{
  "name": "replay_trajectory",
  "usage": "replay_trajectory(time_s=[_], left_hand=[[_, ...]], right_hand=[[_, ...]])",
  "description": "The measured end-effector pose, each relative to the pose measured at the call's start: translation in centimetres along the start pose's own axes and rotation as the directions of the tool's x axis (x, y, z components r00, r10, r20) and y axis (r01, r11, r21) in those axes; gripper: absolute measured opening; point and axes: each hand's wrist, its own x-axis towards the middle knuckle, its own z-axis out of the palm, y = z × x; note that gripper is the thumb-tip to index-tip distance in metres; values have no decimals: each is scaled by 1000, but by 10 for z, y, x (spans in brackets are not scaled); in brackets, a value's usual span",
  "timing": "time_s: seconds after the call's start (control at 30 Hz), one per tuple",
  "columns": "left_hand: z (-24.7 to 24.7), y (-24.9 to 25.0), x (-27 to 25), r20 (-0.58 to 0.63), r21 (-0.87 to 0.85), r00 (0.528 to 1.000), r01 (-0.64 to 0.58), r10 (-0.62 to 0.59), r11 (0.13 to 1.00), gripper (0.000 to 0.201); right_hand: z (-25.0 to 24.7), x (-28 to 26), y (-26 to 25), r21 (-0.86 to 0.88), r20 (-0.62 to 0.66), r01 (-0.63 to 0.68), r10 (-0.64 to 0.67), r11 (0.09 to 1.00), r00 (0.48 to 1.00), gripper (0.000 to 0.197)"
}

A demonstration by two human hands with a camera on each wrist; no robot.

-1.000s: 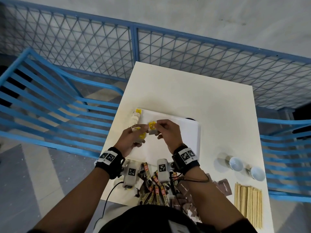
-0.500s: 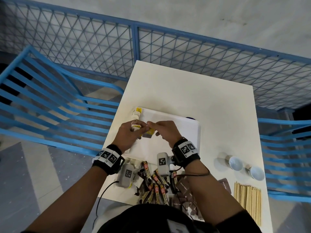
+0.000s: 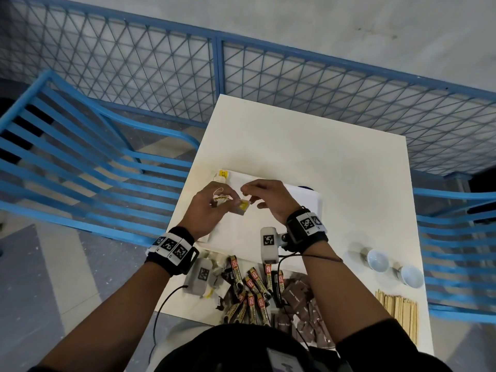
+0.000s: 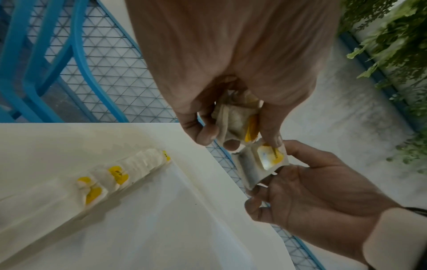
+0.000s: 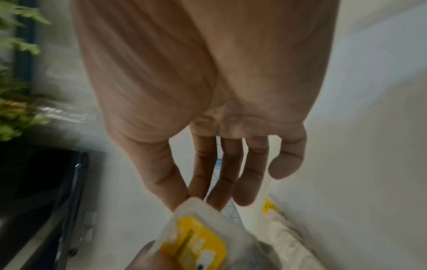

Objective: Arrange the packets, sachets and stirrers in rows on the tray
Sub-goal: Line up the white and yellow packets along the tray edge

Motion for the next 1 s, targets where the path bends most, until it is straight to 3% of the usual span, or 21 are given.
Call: replay_trajectory(time_s=[0.1,0.23,0.33,0.43,0.53,0.63,0.7,0.87,1.0], left_hand=[[1,3,1,-16,35,997,-75,75,997,8],[5,9,1,33,-125,999,-1,5,992,6],[8,8,3,-22,-164,998,55,-59,985,7],[10,4,5,-97,-190,985,123,-143,974,5],[11,-2,7,-148,-219,968,167,-202,961,7],[11,-6,11,-155,-248,958,201,-244,948,6],[11,-8,12,-150,-253,954,216,-259,943,6],[9,-7,15,-108,-277,939,287,-327,917,17],[5,-3,19,-81,-295,940,295,-331,909,6]], right_hand=[[0,2,5,30,131,-78,73,997,989,16],[2,1,11,114,227,-174,145,978,963,21],[3,1,17,135,245,-206,168,969,955,14],[4,3,19,-13,85,-134,134,991,987,15],[7,3,15,-67,-142,106,-115,992,983,18],[15,0,11,-71,-161,293,-301,953,940,12],[20,1,13,-192,-122,380,-406,905,905,1],[28,17,20,-290,-220,383,-451,877,865,11],[33,28,22,-263,-284,335,-405,905,869,11]])
